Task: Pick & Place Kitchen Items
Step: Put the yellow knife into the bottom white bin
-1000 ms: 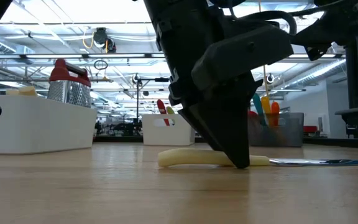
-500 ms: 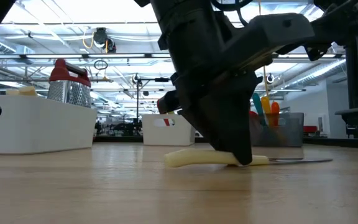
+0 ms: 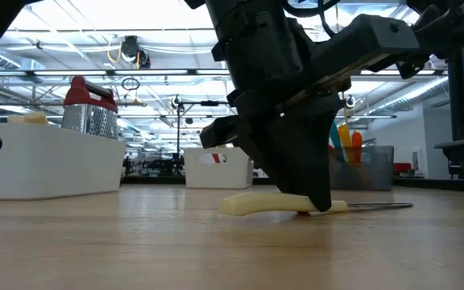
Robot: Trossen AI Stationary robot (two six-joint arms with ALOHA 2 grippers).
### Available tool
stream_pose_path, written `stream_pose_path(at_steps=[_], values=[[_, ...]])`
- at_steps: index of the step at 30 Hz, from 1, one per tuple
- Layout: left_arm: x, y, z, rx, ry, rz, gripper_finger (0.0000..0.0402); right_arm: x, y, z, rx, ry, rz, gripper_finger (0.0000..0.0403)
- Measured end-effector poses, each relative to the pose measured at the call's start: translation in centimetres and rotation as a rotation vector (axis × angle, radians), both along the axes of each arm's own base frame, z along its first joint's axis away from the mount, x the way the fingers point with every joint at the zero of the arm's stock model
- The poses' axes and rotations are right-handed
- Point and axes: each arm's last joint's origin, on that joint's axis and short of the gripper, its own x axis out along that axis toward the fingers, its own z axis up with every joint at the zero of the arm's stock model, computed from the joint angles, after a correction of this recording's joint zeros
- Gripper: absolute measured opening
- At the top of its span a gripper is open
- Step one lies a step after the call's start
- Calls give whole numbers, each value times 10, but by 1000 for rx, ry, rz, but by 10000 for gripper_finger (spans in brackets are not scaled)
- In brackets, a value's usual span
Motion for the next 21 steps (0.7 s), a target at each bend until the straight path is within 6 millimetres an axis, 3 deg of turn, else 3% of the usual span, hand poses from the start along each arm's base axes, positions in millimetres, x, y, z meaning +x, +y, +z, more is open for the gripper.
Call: stream_pose_path(at_steps=[13, 21], values=[[4, 4, 3, -15, -22, 37, 35, 0, 0, 0, -1, 0, 0, 4], [-1, 10, 31, 51, -75, 72, 35, 0, 0, 0, -3, 0, 1, 4]])
